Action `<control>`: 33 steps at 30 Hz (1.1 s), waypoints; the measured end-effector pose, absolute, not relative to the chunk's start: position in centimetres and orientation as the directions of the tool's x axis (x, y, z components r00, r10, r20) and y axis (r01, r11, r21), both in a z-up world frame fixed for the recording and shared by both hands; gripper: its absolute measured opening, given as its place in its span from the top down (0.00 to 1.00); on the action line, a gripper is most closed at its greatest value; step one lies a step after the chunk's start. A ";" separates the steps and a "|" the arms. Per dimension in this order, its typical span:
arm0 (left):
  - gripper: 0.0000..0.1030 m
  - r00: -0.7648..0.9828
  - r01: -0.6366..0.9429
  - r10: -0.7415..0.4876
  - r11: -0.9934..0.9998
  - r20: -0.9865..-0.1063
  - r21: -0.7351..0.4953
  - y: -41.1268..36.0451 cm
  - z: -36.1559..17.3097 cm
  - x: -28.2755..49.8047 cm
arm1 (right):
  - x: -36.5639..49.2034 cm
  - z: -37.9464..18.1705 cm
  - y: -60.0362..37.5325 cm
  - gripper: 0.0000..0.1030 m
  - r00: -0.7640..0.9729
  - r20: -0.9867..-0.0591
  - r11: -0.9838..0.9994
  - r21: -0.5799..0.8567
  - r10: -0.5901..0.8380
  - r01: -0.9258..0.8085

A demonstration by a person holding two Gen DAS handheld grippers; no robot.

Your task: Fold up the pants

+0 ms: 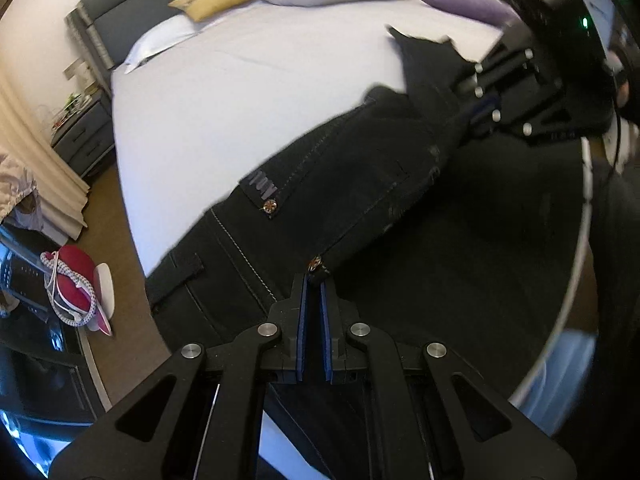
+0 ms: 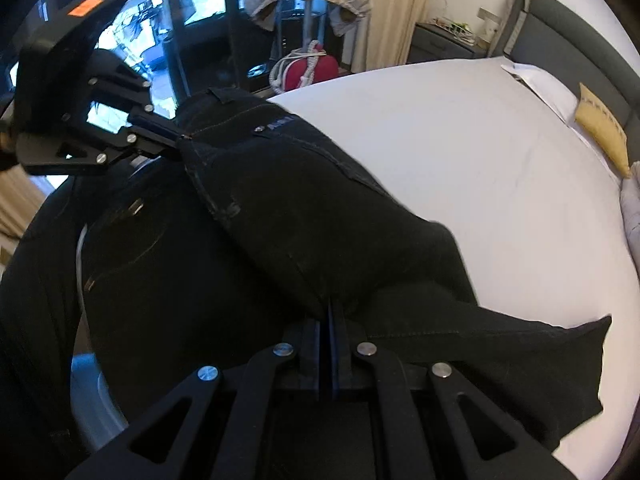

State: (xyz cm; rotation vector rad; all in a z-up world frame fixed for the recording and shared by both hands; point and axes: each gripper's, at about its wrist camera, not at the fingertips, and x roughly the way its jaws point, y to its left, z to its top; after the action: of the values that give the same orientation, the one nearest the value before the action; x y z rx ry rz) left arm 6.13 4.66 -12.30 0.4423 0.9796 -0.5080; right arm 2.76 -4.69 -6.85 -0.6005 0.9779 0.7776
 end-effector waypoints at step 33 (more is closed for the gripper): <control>1.00 0.501 0.537 -0.254 0.841 -0.828 0.067 6.2 -10.8 -8.3 | -11.3 -10.0 -3.1 0.95 0.489 -0.867 0.491 -0.386 0.097 -0.781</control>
State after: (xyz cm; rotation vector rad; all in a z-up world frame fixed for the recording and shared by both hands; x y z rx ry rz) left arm -8.28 6.16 -10.77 0.3373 0.9313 -0.4887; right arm -11.26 -3.11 -9.98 -0.9001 0.9024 0.6309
